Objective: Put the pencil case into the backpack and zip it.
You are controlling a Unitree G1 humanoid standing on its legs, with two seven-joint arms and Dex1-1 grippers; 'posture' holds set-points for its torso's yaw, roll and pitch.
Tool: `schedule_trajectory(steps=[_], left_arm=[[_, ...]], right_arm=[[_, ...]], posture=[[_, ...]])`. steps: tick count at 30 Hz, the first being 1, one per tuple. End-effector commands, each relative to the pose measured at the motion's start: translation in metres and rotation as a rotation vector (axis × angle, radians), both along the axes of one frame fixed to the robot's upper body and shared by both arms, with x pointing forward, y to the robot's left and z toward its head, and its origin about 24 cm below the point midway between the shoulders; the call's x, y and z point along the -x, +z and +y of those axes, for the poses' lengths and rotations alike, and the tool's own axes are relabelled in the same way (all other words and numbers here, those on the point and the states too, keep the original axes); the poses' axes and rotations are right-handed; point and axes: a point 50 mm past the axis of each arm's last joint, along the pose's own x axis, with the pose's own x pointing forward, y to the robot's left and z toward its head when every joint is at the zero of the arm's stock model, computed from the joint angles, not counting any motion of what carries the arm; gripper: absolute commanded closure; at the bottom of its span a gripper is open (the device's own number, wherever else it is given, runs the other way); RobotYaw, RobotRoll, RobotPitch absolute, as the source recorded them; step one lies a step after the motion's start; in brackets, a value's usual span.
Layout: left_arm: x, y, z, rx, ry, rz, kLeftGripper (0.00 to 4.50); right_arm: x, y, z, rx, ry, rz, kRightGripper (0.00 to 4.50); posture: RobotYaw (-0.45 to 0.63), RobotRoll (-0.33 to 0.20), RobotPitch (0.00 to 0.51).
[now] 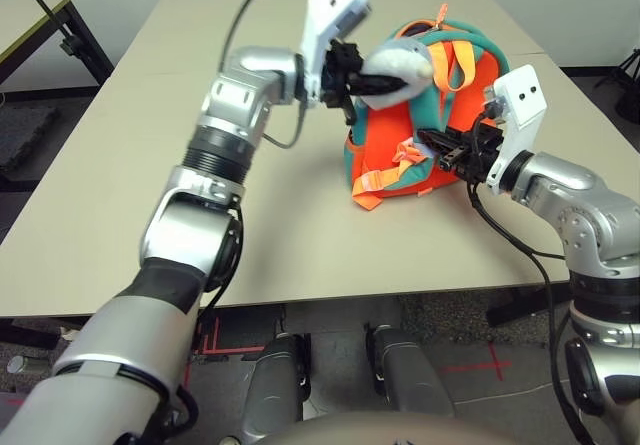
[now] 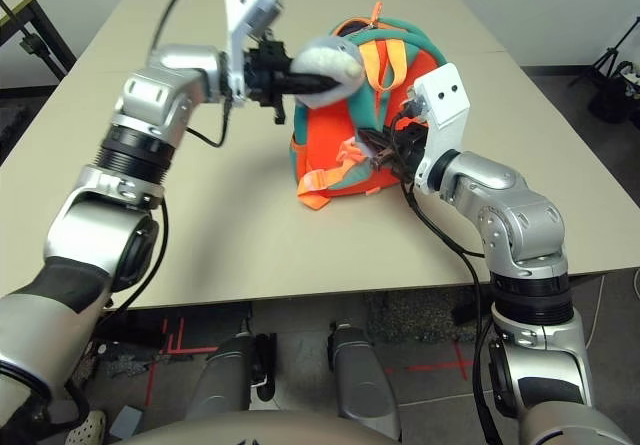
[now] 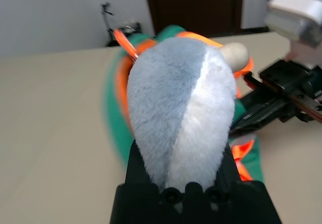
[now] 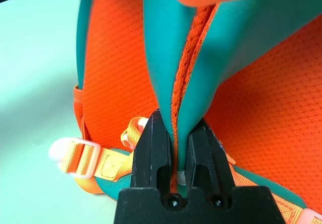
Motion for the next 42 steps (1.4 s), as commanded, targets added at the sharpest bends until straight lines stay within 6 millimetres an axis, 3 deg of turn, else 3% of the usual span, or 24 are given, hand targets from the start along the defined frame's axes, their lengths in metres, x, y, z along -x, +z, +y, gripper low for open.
schedule_trajectory(steps=[1, 5, 14, 29, 42], left_arm=[[0.003, 0.013, 0.026, -0.007, 0.025, -0.002, 4.07], [0.007, 0.0, 0.057, -0.068, 0.068, 0.069, 4.07], [0.008, -0.057, 0.085, -0.166, 0.139, 0.256, 4.07], [0.016, -0.141, 0.089, -0.284, 0.118, 0.516, 4.09], [0.018, -0.207, 0.069, -0.362, 0.111, 0.651, 4.09]], right_arm=[[-0.001, -0.008, 0.004, 0.012, 0.022, 0.036, 4.41], [-0.003, -0.009, 0.005, 0.011, 0.028, 0.035, 4.41], [-0.007, -0.01, 0.007, 0.018, 0.048, 0.037, 4.41], [-0.008, -0.01, 0.007, 0.03, 0.047, 0.036, 4.41], [-0.01, -0.011, 0.01, 0.04, 0.057, 0.035, 4.41]], posture=[[-0.21, 0.0, 0.103], [-0.2, 0.0, 0.106], [-0.18, 0.0, 0.111], [-0.19, 0.0, 0.103], [-0.19, 0.0, 0.102]])
